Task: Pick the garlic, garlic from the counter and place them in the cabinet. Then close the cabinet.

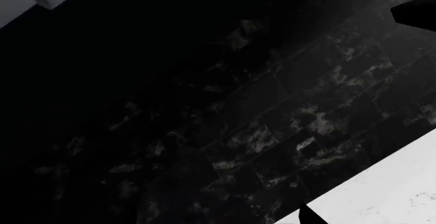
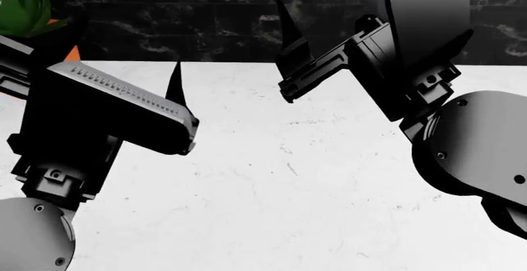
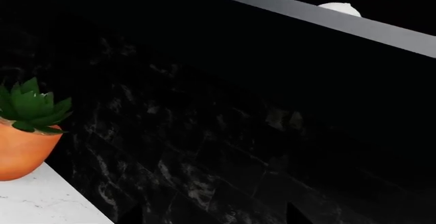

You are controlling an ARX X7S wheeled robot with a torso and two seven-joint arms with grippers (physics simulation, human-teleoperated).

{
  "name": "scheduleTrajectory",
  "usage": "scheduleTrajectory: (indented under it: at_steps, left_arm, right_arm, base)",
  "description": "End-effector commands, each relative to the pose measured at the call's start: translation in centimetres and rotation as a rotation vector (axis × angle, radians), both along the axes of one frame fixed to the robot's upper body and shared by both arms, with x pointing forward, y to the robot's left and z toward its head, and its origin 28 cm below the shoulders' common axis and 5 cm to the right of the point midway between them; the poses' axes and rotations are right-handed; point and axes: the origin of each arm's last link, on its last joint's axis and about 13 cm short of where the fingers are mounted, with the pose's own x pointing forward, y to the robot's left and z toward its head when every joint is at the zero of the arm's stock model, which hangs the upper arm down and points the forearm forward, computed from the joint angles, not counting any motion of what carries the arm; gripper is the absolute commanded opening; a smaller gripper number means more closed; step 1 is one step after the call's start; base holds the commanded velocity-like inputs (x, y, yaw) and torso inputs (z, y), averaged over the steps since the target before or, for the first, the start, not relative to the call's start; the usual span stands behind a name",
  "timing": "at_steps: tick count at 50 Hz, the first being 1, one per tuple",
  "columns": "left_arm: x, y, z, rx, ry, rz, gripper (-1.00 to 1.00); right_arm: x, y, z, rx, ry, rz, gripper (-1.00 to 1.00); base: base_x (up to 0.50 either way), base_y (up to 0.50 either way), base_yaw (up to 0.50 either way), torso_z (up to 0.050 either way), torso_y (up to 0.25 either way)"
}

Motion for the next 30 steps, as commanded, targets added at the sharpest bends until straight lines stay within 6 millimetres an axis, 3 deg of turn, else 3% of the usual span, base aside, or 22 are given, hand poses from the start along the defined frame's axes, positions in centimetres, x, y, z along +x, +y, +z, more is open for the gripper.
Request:
scheduleTrajectory:
  at_steps: [1, 7, 30]
  left_arm:
    - [0.0, 0.0, -0.1, -0.001, 0.003, 0.000, 1.00]
    - [0.1, 0.1, -0.3, -0.001, 0.007, -0.001, 1.00]
    - [0.0, 0.1, -1.3, -0.009, 0.062, -0.017, 1.00]
  right_arm:
    - [0.0, 0.0, 0.1, 0.005, 0.001, -0.004, 1.00]
    - [-0.1, 0.1, 0.1, 0.008, 0.004, -0.006, 1.00]
    - [-0.2, 0.1, 0.2, 0.001, -0.004, -0.007, 1.00]
  base:
    - [-0.34, 0.02, 0.00, 0.000, 0.000]
    - [-0.49, 0.05, 0.00, 0.000, 0.000]
    - [0.00, 0.07, 0.00, 0.000, 0.000]
